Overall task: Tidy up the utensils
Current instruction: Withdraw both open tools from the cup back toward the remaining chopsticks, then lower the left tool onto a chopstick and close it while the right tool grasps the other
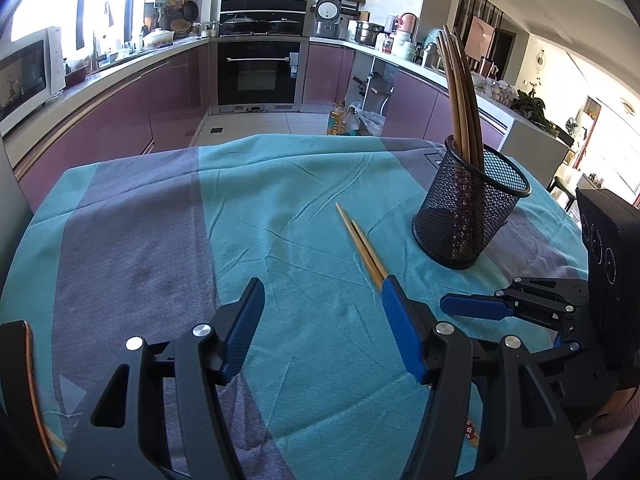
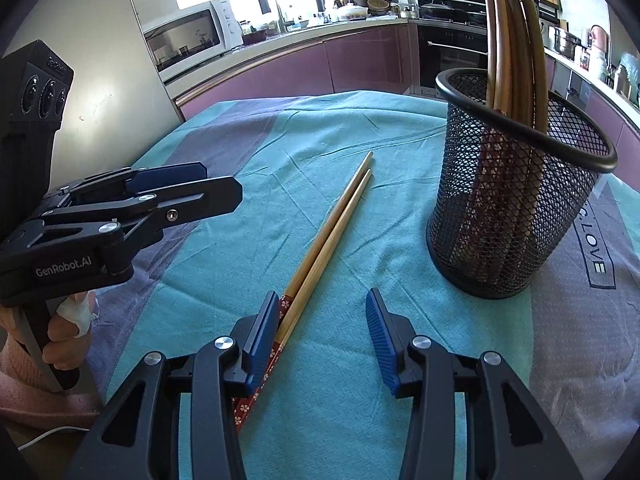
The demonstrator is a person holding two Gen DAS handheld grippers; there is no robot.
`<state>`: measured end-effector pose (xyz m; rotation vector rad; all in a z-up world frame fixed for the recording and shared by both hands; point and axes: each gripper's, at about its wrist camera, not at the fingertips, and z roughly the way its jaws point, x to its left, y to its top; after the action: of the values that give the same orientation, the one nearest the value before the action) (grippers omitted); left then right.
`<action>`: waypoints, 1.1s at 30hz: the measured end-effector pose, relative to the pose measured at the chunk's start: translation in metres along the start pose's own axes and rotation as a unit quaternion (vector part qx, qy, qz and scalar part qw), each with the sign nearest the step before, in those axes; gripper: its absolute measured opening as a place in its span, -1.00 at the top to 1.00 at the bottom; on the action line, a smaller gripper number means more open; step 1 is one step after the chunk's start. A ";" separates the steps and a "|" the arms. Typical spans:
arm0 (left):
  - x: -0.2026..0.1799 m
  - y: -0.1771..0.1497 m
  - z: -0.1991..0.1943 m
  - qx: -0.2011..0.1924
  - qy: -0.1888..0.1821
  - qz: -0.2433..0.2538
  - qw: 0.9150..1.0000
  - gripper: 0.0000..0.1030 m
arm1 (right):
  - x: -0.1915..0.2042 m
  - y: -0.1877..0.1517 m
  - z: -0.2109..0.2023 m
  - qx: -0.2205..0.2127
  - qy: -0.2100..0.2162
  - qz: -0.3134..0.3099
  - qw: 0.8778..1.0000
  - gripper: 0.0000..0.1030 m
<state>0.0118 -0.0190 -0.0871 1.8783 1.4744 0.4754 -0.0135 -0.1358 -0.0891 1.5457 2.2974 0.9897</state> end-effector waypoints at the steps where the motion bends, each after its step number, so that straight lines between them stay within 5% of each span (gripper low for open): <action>1: -0.001 -0.001 0.000 0.000 0.000 0.001 1.000 -0.17 | 0.000 0.000 0.000 0.000 -0.001 0.000 1.000 0.18; 18: -0.006 0.000 0.006 0.010 -0.003 0.020 1.000 -0.17 | -0.013 -0.003 -0.007 0.006 -0.007 0.023 1.000 0.28; 33: -0.031 0.001 0.052 0.081 -0.017 0.068 0.994 0.02 | -0.021 -0.006 -0.010 0.005 -0.010 0.031 0.999 0.34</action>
<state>0.0377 -0.0633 -0.1181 2.1140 1.4049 0.3949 -0.0142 -0.1600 -0.0894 1.6338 2.2563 0.9737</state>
